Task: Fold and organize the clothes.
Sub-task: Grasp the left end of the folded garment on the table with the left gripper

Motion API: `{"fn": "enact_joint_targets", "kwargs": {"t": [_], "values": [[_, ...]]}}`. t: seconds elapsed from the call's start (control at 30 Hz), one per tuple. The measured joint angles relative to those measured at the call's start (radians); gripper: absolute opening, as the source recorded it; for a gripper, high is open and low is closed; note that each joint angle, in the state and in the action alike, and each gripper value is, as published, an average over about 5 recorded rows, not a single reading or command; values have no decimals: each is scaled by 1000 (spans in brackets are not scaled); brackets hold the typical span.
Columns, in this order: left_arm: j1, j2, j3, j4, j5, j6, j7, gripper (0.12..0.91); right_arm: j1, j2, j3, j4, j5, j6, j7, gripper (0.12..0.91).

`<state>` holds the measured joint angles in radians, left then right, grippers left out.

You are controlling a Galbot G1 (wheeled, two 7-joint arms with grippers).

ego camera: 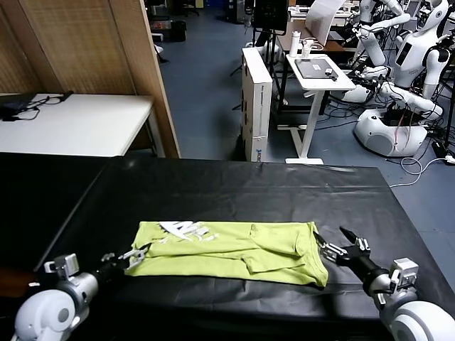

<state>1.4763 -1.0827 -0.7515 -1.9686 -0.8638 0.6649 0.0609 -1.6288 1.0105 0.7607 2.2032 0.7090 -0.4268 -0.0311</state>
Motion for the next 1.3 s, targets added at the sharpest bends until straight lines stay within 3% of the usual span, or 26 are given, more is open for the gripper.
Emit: {"fn": "enact_joint_targets", "kwargs": {"t": [0.43,0.9,1.0,1.07,1.3], "values": [[3,-8,10,5,-39,23,27,907,-3,6,3,4,0,0,0,907],[1,-18,13,15,-48,30,23,881,5,7,-4,-1,-4,1,0,907],[1,-18,13,19,-40,27,19,798,8,7,-6,-2,-5,1,0,907],[2,-18,13,20,-37,26,17,700,10,7,-8,-3,-6,1,1,907],[6,-23,16,9,-26,26,15,289,20,8,-18,-4,-9,1,2,907]]}}
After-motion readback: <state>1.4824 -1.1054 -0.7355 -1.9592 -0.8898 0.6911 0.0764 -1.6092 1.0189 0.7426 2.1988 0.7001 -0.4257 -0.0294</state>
